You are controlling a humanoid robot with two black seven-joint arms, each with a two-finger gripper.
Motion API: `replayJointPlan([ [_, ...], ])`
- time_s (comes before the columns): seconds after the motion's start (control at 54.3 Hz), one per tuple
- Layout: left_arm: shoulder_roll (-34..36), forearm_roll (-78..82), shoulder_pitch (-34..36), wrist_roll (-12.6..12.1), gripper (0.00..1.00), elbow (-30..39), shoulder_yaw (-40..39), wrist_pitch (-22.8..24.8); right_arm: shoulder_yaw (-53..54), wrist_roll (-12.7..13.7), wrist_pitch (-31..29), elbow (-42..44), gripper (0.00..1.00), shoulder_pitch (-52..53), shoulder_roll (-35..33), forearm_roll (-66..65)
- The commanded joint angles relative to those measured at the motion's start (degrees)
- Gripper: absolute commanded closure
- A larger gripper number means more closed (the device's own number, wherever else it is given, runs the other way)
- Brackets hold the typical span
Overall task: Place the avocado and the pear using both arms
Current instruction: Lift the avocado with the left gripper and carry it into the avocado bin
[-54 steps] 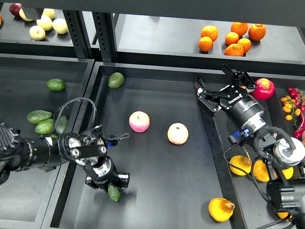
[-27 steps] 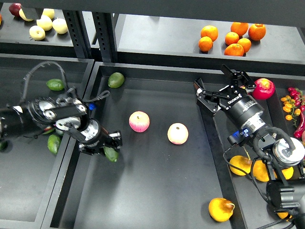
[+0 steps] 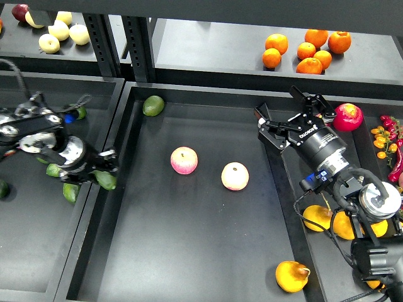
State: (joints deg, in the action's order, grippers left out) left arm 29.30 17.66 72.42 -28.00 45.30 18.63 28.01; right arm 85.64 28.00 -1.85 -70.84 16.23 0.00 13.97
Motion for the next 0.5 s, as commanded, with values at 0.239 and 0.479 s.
replayJointPlan([
  [0.239, 4.4, 0.1, -4.4, 0.0, 0.92, -0.4, -1.8, 0.0, -1.1, 0.0, 0.0, 0.0, 0.0, -0.1, 0.0, -0.1],
  [0.479, 7.7, 0.8, -9.1, 0.0, 0.91, -0.7, -5.2, 0.0, -1.2, 0.0, 0.1, -0.1, 0.0, -0.1, 0.0, -0.1],
])
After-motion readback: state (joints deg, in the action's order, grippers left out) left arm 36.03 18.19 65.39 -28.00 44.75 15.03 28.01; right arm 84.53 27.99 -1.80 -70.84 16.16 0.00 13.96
